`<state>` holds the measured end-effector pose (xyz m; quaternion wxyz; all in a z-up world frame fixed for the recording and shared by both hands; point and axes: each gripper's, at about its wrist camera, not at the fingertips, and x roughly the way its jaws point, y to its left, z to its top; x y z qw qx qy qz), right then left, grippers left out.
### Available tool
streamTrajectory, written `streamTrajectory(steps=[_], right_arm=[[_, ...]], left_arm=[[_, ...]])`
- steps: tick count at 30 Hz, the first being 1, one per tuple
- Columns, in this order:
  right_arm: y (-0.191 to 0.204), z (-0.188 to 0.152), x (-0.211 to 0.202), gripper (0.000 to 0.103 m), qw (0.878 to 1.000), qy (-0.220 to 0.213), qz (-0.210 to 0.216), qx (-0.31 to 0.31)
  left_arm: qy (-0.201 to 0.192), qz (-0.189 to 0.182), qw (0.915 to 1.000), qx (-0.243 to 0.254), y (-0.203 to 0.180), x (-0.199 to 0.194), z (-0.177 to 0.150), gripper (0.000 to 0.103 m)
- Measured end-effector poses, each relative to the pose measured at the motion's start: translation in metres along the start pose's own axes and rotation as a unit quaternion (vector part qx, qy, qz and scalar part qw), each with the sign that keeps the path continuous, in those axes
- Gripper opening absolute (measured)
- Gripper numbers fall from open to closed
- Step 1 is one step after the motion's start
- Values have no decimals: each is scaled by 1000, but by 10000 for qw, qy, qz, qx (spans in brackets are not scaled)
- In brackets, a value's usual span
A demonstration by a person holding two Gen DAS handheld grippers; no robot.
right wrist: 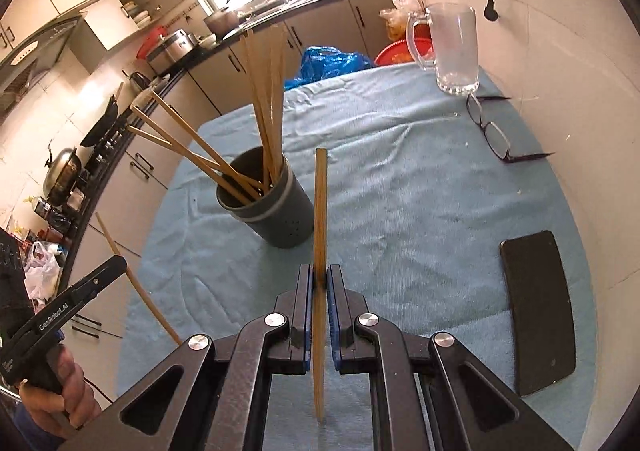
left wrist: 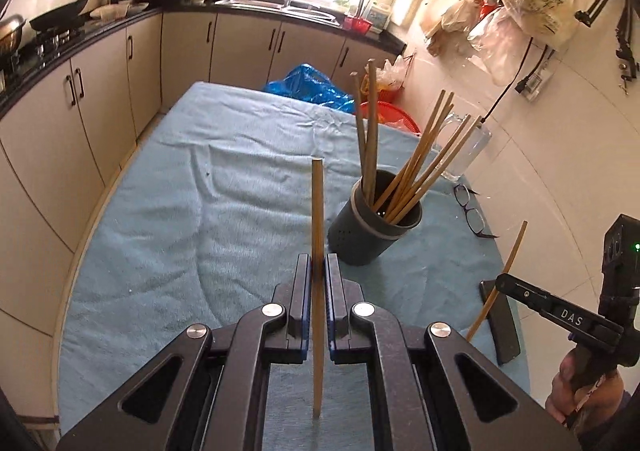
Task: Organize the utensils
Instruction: 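Lift both chopsticks upright and carry them over the black cup, then lower both chopsticks into the black cup and open both tools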
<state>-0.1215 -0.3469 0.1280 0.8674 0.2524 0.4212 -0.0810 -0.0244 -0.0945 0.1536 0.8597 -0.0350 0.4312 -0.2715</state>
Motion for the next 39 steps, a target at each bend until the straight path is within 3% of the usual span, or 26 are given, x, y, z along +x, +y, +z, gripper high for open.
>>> streamTrajectory(steps=[39], right_arm=[[-3, 20, -28, 7, 9987, -492, 102, 63]], left_arm=[[-404, -160, 9990, 126, -15, -21, 19, 6]])
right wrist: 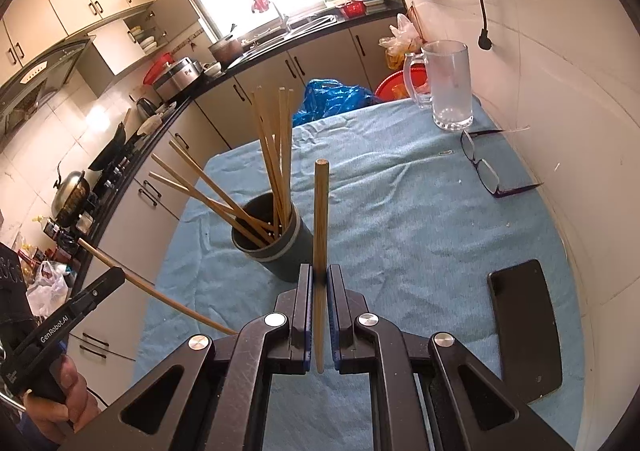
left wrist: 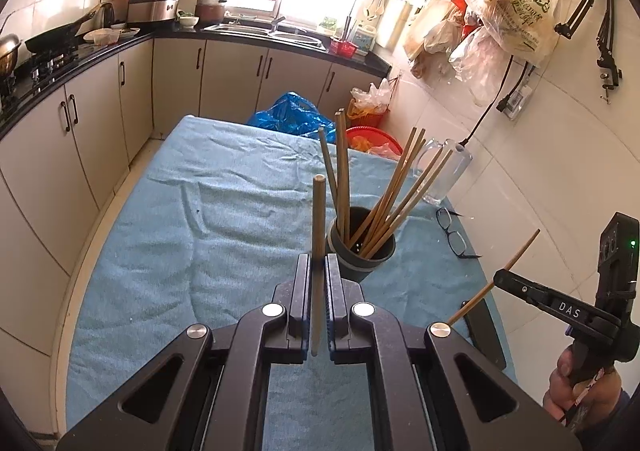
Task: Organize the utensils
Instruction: 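Lower both chopsticks into the black cup and open both tools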
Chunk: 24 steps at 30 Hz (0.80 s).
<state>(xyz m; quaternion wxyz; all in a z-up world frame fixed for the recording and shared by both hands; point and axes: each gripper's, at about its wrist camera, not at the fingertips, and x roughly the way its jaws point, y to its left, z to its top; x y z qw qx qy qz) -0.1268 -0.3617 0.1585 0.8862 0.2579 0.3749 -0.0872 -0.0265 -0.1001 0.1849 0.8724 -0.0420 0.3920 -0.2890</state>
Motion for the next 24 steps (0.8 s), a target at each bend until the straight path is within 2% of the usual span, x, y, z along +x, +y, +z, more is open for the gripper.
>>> streamTrajectory(steps=[10, 24], right_arm=[[6, 24, -14, 7, 9996, -257, 99, -35], [19, 72, -39, 7, 9967, -769, 247, -21]], left_arm=[[-316, -83, 9994, 76, -6, -19, 27, 6], [-851, -343, 9956, 212, -24, -47, 85, 6]])
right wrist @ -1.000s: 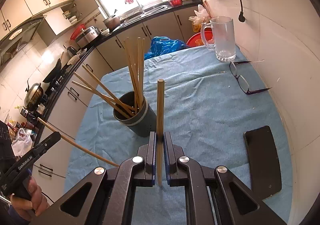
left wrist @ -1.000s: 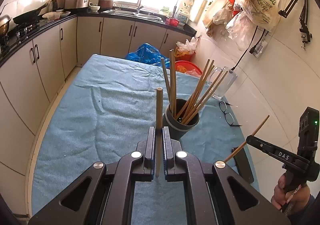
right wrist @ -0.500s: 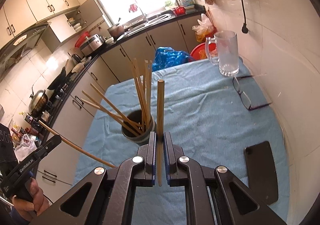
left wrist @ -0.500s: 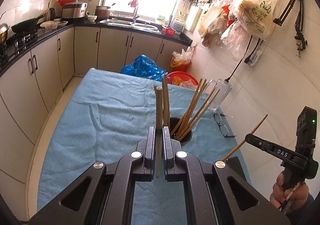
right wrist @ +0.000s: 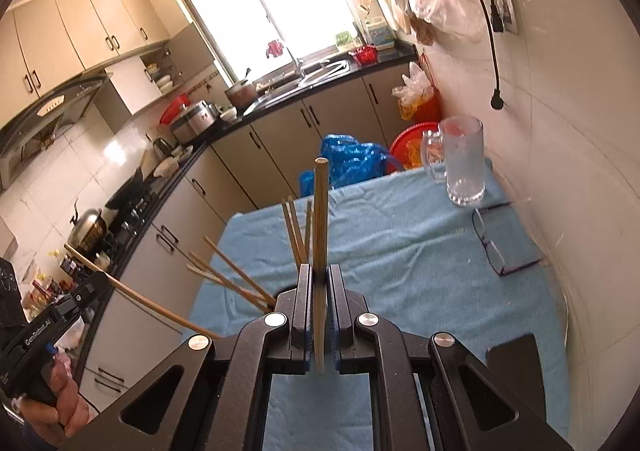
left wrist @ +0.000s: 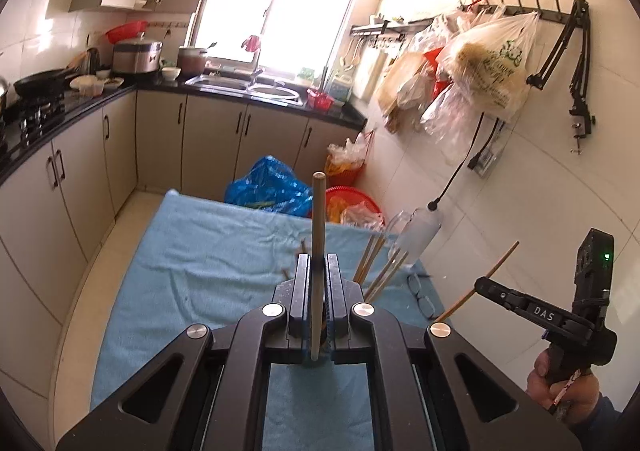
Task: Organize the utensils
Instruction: 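Lower both chopsticks into the black cup and open both tools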
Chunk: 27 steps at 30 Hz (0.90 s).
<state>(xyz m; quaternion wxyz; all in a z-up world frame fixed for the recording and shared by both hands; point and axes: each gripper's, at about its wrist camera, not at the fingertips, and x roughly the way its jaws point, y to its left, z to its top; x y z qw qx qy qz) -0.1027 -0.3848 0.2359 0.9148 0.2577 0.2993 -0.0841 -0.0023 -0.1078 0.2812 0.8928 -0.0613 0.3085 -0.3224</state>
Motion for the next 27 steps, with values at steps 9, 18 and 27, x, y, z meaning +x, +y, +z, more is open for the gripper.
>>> streamTrajectory(steps=[9, 18, 27], right_arm=[[21, 34, 9, 7, 9996, -274, 64, -88], [22, 32, 49, 7, 9999, -60, -30, -112], [16, 13, 84, 7, 9993, 282, -158, -160]], left_arm=[[-39, -136, 9998, 107, -20, 28, 26, 6], [308, -97, 9994, 87, -16, 67, 9, 6], [603, 6, 9981, 121, -5, 92, -13, 6]])
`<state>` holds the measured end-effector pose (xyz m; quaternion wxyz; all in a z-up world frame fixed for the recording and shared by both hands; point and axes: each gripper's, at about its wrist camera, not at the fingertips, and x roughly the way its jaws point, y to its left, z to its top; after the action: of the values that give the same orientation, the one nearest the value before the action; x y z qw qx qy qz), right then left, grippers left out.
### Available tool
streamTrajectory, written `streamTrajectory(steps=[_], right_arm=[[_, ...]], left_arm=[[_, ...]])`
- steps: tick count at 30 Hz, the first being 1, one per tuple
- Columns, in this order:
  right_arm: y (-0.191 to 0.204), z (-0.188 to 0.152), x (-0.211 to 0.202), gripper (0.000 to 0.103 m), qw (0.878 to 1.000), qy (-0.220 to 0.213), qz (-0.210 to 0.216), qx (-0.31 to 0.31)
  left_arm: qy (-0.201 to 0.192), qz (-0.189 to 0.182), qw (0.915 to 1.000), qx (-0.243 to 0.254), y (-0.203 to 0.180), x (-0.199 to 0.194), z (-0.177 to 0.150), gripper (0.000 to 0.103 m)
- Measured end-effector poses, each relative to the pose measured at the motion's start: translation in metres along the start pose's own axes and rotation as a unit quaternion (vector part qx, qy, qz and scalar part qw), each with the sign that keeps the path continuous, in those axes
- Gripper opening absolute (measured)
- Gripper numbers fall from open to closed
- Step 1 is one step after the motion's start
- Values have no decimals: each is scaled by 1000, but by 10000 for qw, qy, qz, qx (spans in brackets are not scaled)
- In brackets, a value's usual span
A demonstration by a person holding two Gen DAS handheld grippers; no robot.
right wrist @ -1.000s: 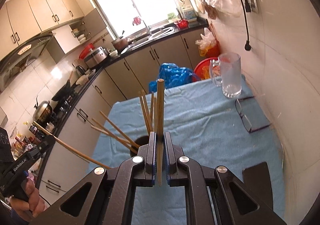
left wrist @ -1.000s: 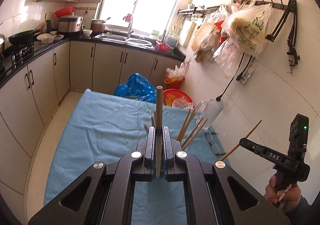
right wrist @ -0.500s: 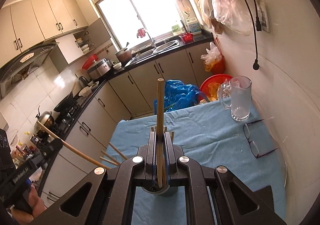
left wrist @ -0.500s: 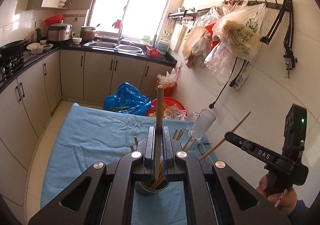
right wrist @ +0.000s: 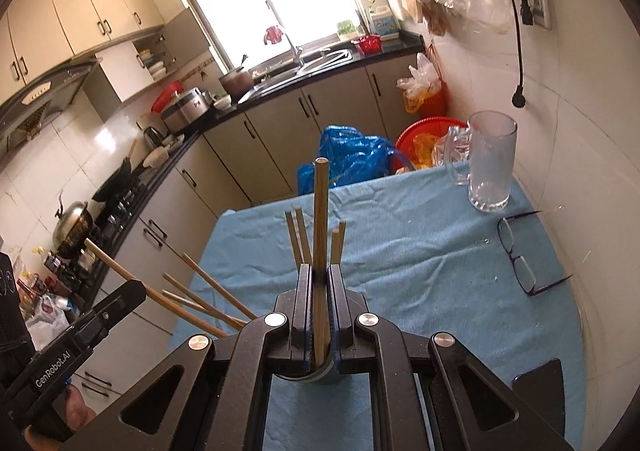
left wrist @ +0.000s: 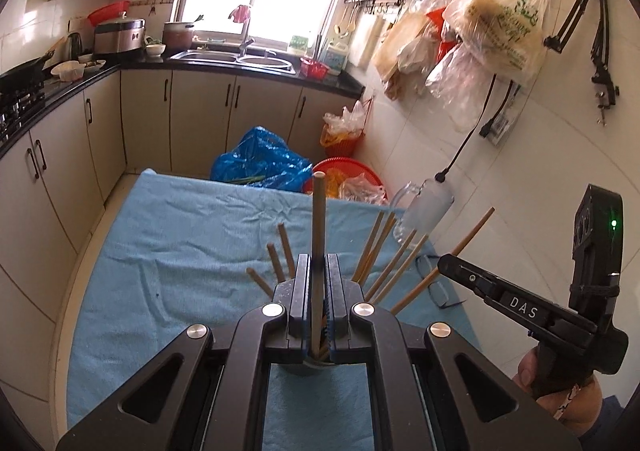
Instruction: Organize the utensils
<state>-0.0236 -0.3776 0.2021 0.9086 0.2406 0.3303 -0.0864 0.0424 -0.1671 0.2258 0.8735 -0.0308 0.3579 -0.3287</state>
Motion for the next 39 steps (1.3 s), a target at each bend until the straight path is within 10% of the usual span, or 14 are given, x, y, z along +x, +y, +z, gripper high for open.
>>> streamTrajectory(steps=[18, 24, 31, 34, 39], right_arm=[[-7, -18, 34, 11, 9979, 629, 126, 47], [-7, -13, 12, 27, 9991, 405, 139, 66], [-11, -9, -20, 78, 9982, 58, -592, -105], [-12, -13, -32, 85, 9939, -28, -1041, -351], [-15, -38, -47, 88, 9820, -2, -1686, -847]], left_arm=[[127, 262, 9994, 204, 8, 16, -20, 8], [-30, 389, 9992, 95, 10, 7, -17, 30], [-444, 852, 9954, -53, 13, -17, -19, 68], [-569, 1266, 9903, -116, 14, -28, -25, 88], [-552, 1792, 9820, -217, 14, -46, -44, 95]])
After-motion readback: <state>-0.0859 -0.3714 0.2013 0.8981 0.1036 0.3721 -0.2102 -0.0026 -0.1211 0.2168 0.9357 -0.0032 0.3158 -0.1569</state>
